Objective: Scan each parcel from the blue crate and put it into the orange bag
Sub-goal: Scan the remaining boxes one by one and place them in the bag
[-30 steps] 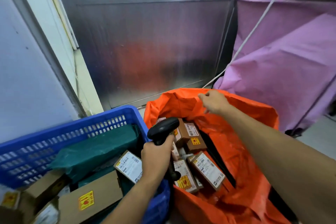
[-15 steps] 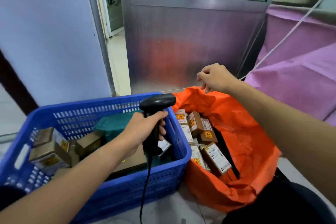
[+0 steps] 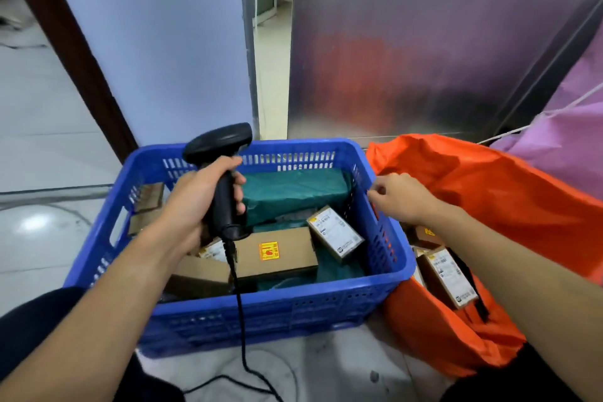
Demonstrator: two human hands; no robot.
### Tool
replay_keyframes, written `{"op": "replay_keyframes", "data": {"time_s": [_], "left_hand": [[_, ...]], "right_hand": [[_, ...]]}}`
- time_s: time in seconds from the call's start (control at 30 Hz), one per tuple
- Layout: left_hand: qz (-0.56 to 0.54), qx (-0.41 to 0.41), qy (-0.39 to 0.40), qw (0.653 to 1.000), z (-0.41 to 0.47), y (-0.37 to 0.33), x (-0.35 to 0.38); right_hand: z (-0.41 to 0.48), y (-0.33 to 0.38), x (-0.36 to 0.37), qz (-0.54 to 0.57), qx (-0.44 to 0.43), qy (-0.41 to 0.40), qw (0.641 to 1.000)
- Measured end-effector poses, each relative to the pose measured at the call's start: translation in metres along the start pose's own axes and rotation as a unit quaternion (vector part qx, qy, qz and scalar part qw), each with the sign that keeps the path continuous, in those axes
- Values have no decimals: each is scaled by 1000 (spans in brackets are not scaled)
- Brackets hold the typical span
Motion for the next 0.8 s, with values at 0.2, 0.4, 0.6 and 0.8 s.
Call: {"op": "replay_keyframes", "data": {"time_s": [0.2, 0.4, 0.6, 0.8], "left_hand": [[12, -23, -28, 999, 18, 7, -12], [36, -33, -18, 999, 28, 12, -8], [54, -31, -8, 998, 36, 19, 0], [56, -30, 10, 998, 43, 15, 5]], "right_hand": [[19, 27, 49, -134, -53, 57, 988], [7, 18, 114, -181, -47, 165, 968], [16, 16, 130, -170, -33, 183, 968], [26, 12, 149, -146, -21, 192, 970]]}}
Point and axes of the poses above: each hand's wrist, its own z-axis towards the middle knuckle, its own x-axis out of the palm, y = z × x, the point moved 5 cm from there along z, towards the middle knuckle, and after that the axes turned 3 degrees about -y, right-handed, at the moved point
